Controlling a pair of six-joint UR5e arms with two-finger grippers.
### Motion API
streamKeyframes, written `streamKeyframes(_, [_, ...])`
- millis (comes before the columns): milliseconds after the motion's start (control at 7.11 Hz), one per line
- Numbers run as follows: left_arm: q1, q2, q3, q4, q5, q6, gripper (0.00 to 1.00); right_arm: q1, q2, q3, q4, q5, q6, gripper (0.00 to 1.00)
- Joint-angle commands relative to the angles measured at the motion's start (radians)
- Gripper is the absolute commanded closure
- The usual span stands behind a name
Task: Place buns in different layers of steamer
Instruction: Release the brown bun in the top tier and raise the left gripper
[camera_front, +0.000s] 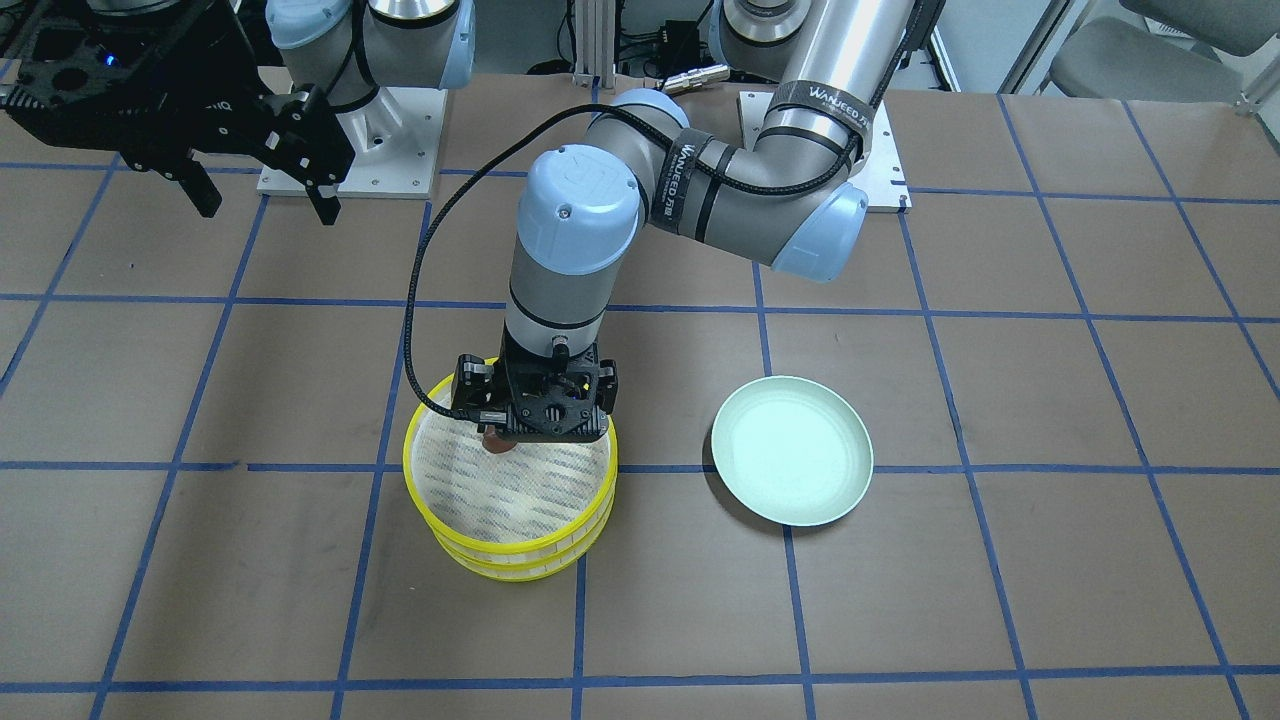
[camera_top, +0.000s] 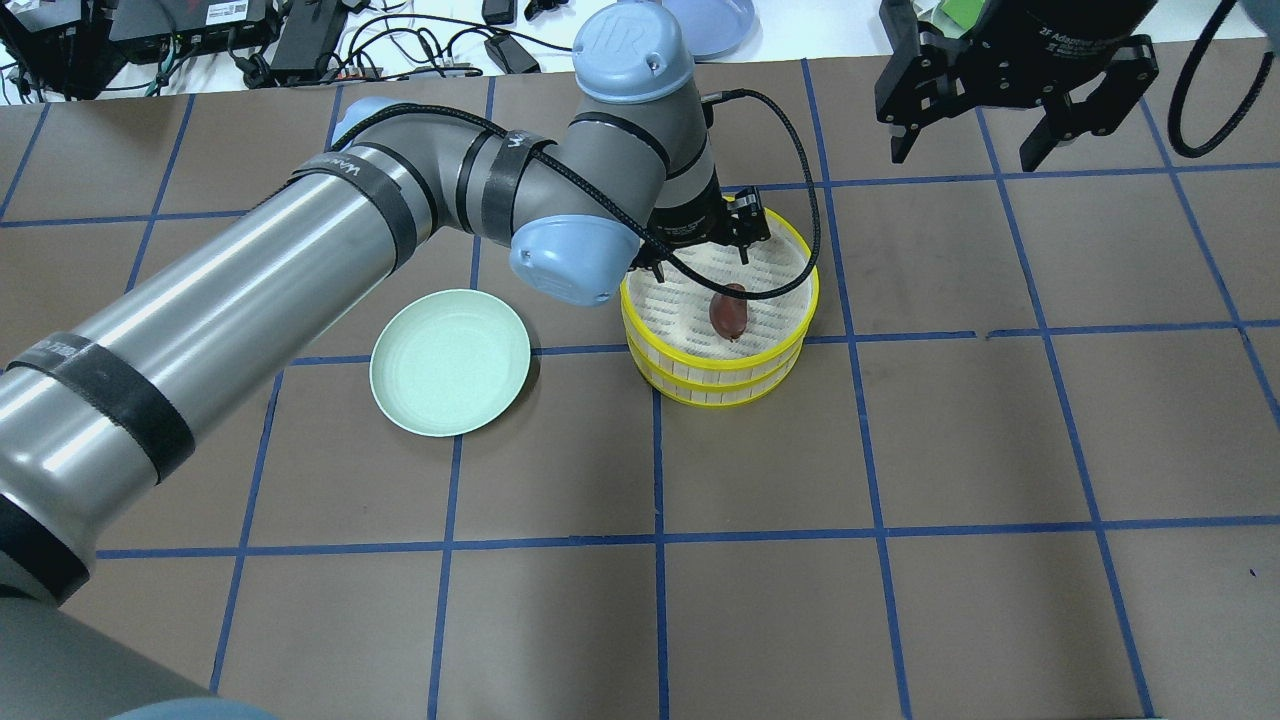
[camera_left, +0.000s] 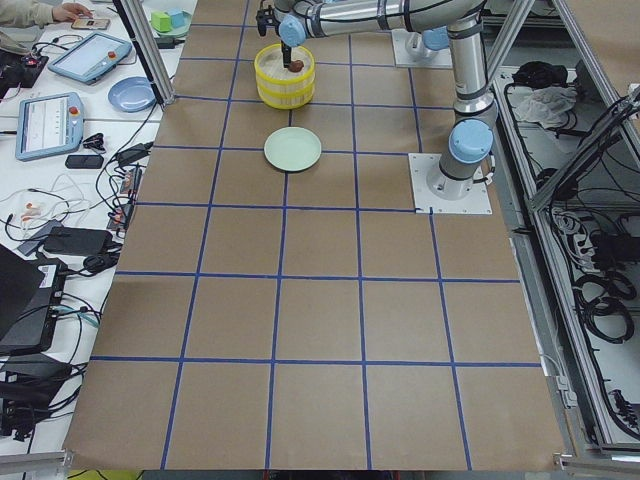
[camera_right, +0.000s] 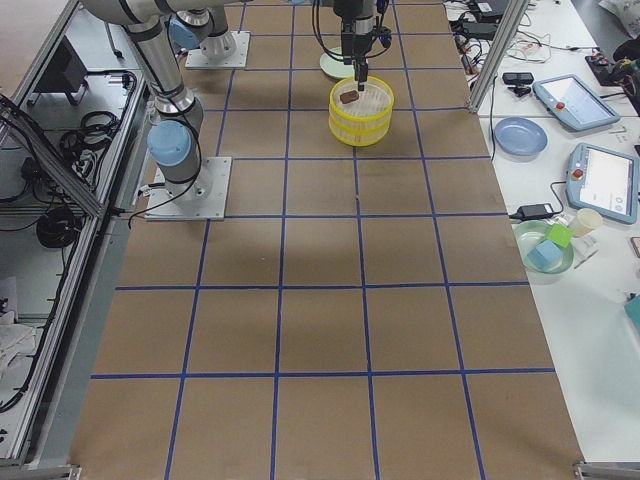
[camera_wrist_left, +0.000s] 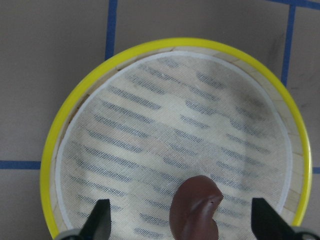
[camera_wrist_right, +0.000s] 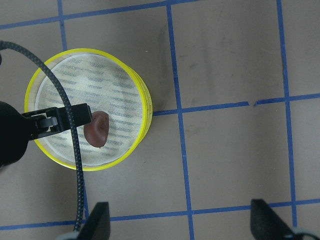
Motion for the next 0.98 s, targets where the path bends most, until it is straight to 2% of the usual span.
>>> streamKeyframes(0, [0.001,0.015,-0.004,0.016,-0.011,0.040,0.01,-0.001,-0.001,0.001,0.000,-0.001,-0.004,0.00])
streamKeyframes(141, [0.030,0.039,-0.017,-0.002,-0.002,0.115,0.00,-0.001,-0.001,0.001,0.000,-0.001,-0.004,0.00])
streamKeyframes(422, [0.160,0.114,-0.019,-0.170,0.002,0.291,0.00,0.000,-0.001,0.001,0.000,0.000,-0.004,0.00])
streamKeyframes(563, [0.235,0.154,-0.019,-0.241,0.045,0.411,0.00,0.000,-0.001,0.001,0.000,0.000,-0.002,0.00])
streamKeyframes(844, [0.303,0.255,-0.017,-0.297,0.050,0.438,0.00,0.000,-0.001,0.001,0.000,0.002,-0.002,0.00])
